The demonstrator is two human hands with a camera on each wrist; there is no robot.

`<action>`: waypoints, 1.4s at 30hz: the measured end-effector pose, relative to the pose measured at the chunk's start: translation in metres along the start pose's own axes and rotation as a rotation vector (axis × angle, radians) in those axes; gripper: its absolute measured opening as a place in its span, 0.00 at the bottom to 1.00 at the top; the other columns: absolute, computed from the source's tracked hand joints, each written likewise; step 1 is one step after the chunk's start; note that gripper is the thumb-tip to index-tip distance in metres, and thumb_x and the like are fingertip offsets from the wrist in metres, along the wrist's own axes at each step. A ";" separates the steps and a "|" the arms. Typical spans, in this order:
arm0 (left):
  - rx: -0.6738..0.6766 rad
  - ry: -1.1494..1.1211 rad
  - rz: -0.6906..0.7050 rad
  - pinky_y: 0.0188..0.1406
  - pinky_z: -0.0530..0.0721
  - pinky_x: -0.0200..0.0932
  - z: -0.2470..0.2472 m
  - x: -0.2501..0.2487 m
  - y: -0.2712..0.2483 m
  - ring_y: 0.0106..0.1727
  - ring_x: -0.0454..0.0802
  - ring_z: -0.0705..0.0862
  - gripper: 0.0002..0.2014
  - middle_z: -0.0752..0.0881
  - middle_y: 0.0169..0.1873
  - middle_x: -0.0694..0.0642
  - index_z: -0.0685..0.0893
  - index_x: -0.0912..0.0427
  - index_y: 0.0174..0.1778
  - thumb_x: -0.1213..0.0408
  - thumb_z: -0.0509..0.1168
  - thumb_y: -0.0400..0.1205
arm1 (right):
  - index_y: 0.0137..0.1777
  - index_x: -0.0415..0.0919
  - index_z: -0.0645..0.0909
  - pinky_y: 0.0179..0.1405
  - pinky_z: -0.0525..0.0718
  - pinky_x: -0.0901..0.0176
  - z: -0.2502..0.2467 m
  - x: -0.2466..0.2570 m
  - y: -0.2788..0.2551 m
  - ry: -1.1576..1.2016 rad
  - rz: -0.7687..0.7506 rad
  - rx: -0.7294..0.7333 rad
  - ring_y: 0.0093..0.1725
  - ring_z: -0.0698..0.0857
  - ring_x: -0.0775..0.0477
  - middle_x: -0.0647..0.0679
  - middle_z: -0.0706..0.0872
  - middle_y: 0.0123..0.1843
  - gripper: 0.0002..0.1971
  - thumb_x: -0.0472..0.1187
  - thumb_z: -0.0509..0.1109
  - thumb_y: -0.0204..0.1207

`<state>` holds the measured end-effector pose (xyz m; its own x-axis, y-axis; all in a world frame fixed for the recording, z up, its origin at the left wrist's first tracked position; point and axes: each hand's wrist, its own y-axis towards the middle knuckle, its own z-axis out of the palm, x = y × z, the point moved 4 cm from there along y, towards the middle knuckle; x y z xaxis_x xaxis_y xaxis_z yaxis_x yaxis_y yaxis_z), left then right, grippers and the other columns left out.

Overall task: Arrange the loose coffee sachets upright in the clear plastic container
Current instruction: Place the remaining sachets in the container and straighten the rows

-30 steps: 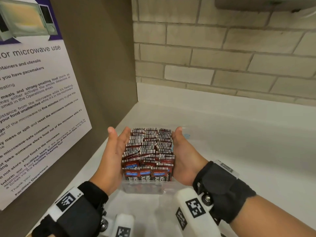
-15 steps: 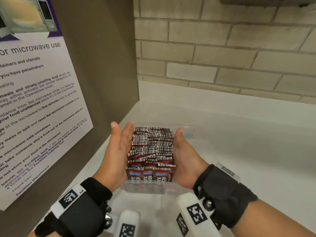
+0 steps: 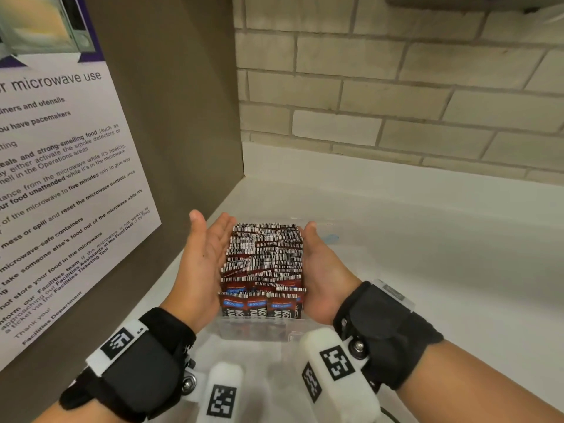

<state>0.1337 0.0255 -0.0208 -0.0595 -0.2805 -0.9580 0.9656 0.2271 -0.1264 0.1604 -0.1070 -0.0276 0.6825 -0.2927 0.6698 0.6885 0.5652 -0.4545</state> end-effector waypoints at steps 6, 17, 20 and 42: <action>0.023 -0.004 0.006 0.79 0.59 0.47 0.004 0.000 0.009 0.78 0.39 0.63 0.39 0.68 0.78 0.44 0.63 0.51 0.81 0.32 0.36 0.79 | 0.60 0.39 0.81 0.47 0.84 0.47 0.003 -0.005 0.009 0.001 -0.034 -0.032 0.52 0.87 0.39 0.39 0.86 0.60 0.39 0.70 0.41 0.77; 0.048 -0.064 0.018 0.74 0.64 0.47 -0.009 -0.001 0.013 0.75 0.39 0.68 0.43 0.71 0.77 0.45 0.65 0.51 0.80 0.30 0.42 0.72 | 0.44 0.47 0.81 0.31 0.83 0.62 -0.007 0.009 -0.008 -0.208 -0.079 -0.127 0.29 0.89 0.53 0.48 0.91 0.35 0.32 0.64 0.39 0.82; 0.059 -0.072 0.056 0.77 0.61 0.46 -0.012 -0.001 0.014 0.78 0.40 0.66 0.44 0.70 0.77 0.46 0.64 0.53 0.80 0.29 0.43 0.72 | 0.70 0.48 0.72 0.48 0.76 0.63 -0.011 0.014 -0.017 -0.334 -0.090 -0.213 0.56 0.82 0.52 0.53 0.78 0.61 0.30 0.63 0.41 0.82; 0.374 0.322 0.096 0.60 0.80 0.34 -0.035 0.040 -0.034 0.67 0.46 0.82 0.34 0.85 0.64 0.50 0.74 0.55 0.72 0.58 0.75 0.68 | 0.69 0.49 0.74 0.52 0.76 0.70 -0.108 -0.009 -0.082 -0.430 -0.378 -0.408 0.51 0.84 0.65 0.63 0.87 0.54 0.19 0.32 0.59 0.82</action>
<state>0.0891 0.0395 -0.0634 0.0156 0.0411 -0.9990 0.9916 -0.1286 0.0102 0.1239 -0.2337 -0.0596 0.2788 -0.0334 0.9598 0.9539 0.1257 -0.2727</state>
